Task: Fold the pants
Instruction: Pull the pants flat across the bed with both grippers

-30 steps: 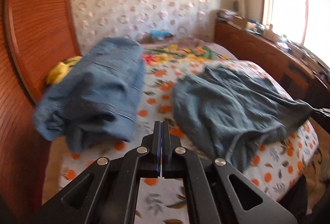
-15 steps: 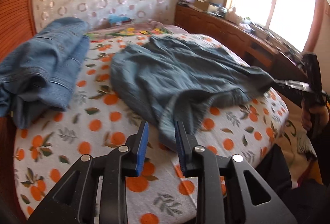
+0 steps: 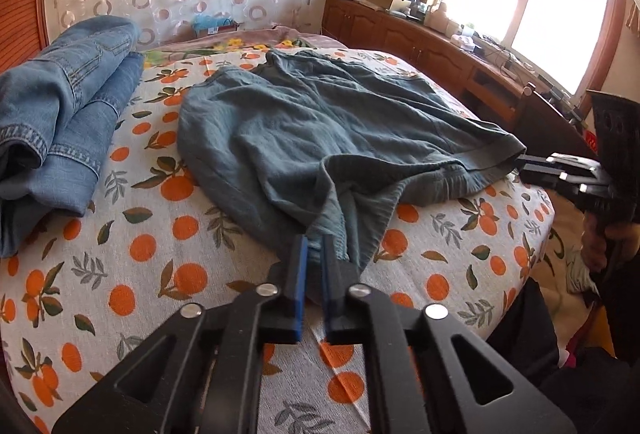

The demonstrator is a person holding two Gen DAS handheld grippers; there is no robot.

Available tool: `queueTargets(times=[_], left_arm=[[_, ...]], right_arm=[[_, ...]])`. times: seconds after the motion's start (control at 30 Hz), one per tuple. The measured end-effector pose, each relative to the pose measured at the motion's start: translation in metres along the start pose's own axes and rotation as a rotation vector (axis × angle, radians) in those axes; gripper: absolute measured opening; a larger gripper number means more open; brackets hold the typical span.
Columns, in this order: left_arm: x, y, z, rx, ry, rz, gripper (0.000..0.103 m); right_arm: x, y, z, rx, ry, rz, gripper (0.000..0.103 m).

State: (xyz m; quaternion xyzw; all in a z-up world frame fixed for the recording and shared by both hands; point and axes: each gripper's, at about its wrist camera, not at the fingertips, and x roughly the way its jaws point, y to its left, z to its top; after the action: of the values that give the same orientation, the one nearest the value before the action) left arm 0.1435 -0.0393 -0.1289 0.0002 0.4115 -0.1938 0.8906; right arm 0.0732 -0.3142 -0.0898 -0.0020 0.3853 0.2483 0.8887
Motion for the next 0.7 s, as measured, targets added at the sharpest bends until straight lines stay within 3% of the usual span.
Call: queueTargets(times=[0.17,0.4,0.6,0.63,0.7], left_arm=[[0.003,0.001,0.003,-0.001,0.002,0.018,0.0],[-0.007,0.007,0.012,-0.037,-0.066,0.063,0.0],[-0.011,0.006,0.017,-0.038,-0.067,0.019,0.0],[-0.011,0.006,0.016,-0.04,-0.061,-0.003,0.003],[-0.011,0.004,0.014,-0.029,-0.055,-0.003,0.014]], right_arm=[[0.032,0.011,0.005,-0.046,0.044,0.01,0.028],[0.066,0.017,0.012,-0.11,0.107,-0.037,0.028],[0.07,0.026,0.014,-0.188,0.102,-0.078,0.028],[0.073,0.031,0.014,-0.202,0.101,-0.086,0.027],[0.074,0.034,0.013,-0.223,0.098,-0.123,0.016]])
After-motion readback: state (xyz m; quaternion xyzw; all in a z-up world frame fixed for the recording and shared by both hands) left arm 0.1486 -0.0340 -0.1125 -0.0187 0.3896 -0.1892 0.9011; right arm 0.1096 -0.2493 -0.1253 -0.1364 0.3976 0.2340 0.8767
